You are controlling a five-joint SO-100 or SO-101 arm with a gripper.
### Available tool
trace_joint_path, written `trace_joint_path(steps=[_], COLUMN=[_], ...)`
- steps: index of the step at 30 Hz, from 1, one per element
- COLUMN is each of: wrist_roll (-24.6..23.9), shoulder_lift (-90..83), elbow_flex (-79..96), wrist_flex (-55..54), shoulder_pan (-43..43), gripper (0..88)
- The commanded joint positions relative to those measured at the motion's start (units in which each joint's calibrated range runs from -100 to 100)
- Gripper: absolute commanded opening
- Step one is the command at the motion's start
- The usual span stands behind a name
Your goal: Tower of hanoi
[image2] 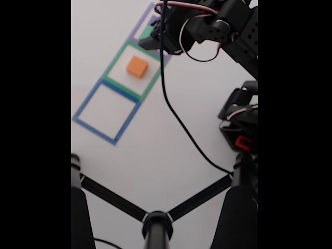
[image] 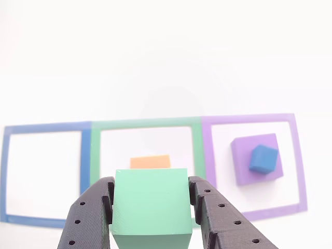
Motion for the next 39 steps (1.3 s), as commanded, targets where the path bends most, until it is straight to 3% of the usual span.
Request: trace_joint_path(steps=[1, 7, 19, 30, 39], wrist_roll=[0.0, 0.0, 0.0, 0.0, 0.0], shoulder_lift=[-5.0, -1.0, 11.5, 24.5, 28.8], elbow_flex=[20.4, 39.2, 53.2, 55.8, 57.5], wrist_flex=[-24.5, -54.2, -84.1, -99.8, -105.8], shoulder_pan=[1.0, 1.4, 1.3, 1.0, -0.3], gripper=[4.4, 4.4, 4.7, 4.9, 4.9])
